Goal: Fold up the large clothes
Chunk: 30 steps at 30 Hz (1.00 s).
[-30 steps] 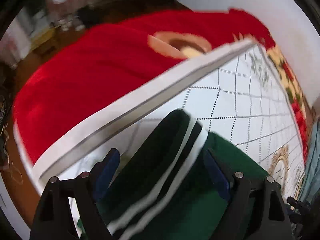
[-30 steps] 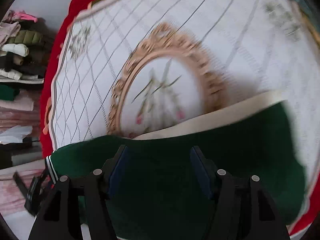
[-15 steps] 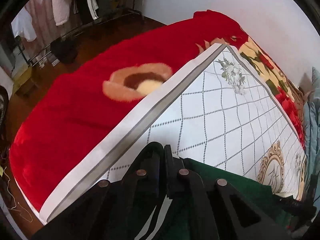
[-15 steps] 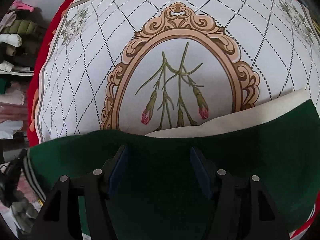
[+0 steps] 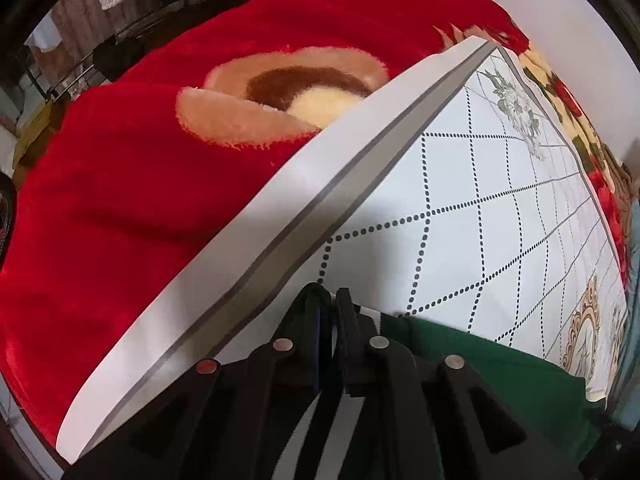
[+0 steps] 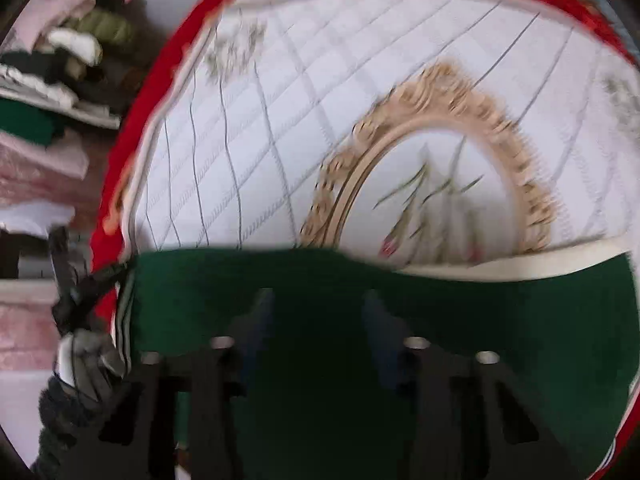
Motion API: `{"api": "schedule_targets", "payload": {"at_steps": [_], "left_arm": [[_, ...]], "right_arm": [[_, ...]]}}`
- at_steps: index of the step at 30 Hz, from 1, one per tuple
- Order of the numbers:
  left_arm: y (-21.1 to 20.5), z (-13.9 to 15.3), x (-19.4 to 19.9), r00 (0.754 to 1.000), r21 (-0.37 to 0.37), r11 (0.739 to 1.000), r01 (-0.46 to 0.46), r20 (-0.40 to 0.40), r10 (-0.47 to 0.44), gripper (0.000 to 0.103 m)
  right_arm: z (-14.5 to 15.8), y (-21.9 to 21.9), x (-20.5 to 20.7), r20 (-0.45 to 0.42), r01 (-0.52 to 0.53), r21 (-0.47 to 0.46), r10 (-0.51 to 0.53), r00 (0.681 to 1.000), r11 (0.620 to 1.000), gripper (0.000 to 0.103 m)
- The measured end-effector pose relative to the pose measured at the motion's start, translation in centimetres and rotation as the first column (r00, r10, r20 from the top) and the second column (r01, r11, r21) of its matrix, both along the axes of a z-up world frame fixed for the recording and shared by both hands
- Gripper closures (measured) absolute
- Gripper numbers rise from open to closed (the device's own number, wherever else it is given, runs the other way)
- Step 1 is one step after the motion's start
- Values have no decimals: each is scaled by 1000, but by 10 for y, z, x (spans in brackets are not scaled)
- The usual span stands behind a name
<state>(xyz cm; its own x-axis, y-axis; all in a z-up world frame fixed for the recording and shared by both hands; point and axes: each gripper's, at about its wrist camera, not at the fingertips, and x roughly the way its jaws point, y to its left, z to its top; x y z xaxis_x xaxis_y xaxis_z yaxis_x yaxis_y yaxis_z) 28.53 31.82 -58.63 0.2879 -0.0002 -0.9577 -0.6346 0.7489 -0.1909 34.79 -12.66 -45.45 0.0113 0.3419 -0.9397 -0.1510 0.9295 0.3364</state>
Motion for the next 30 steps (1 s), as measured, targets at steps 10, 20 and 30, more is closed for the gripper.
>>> {"api": "schedule_targets", "payload": {"at_steps": [10,20,30], "left_arm": [[0,78,-82,969,-56,986,-160,180,167,7],[-76,33,-253,803,-342,774,-533,83,590,8],[-82,4,-202,770,-317,791,-523,222,598,17]], "right_arm": [[-44,2,5,-169,10,-57,-19,985,998,65],[-28,-39,-62,-242,-13,78,32,970,997,40],[-47,-34,-73,-259,-17,61,32,965,998,40]]}}
